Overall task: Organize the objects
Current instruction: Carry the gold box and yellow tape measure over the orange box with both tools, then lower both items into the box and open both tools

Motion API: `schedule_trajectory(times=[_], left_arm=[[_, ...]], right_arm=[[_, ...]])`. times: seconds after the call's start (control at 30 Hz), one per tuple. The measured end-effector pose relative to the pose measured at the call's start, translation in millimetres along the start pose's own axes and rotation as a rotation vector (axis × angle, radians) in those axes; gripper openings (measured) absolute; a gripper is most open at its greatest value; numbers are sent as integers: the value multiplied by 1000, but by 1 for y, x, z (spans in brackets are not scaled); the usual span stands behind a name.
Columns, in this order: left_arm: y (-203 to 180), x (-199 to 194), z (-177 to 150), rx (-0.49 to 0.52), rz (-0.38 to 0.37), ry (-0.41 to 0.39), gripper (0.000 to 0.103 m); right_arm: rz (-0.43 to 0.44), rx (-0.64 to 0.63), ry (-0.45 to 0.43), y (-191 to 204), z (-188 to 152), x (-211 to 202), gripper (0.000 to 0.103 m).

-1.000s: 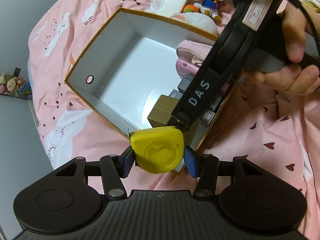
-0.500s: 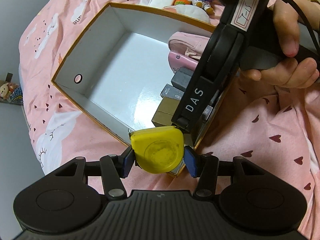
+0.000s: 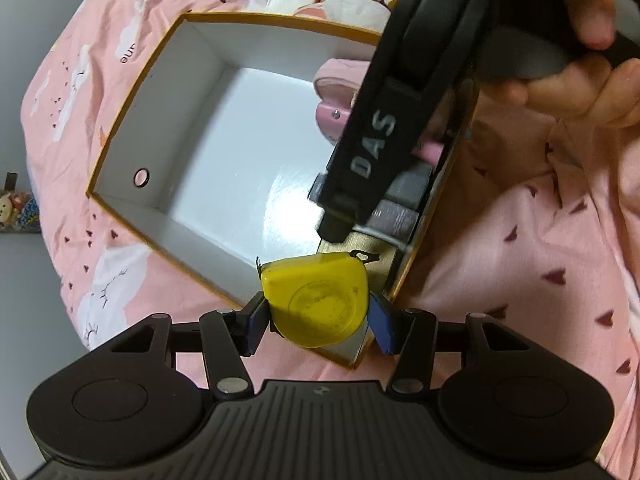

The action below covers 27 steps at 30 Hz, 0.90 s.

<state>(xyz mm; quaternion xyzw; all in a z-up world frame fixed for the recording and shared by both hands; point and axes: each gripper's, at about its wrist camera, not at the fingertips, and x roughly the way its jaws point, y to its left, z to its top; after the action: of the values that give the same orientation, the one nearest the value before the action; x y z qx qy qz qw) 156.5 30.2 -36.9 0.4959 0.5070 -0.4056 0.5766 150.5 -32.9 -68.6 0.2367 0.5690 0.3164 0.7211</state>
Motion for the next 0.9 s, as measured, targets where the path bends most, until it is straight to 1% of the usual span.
schedule_trajectory(times=[0.1, 0.27, 0.4, 0.5, 0.67, 0.8, 0.83, 0.9], left_arm=[[6, 3, 9, -17, -59, -14, 61], [8, 15, 19, 46, -120, -9, 61], [10, 24, 24, 100, -166, -5, 61], [13, 34, 26, 121, -197, 18, 61], [15, 38, 30, 165, -237, 24, 61], [17, 40, 28, 169, -256, 23, 62], [18, 40, 27, 166, -256, 19, 64], [19, 39, 24, 147, -257, 13, 64]], right_arm=[[-33, -22, -76, -4, 1, -19, 52], [-60, -8, -128, -20, 5, -38, 52], [-55, 9, -128, -25, 8, -34, 52], [-52, 15, -127, -27, 7, -36, 52], [-46, 8, -121, -28, 7, -35, 52], [-46, -1, -121, -26, 7, -36, 52], [-46, -5, -122, -25, 7, -36, 51], [-48, -17, -122, -23, 7, -35, 48]])
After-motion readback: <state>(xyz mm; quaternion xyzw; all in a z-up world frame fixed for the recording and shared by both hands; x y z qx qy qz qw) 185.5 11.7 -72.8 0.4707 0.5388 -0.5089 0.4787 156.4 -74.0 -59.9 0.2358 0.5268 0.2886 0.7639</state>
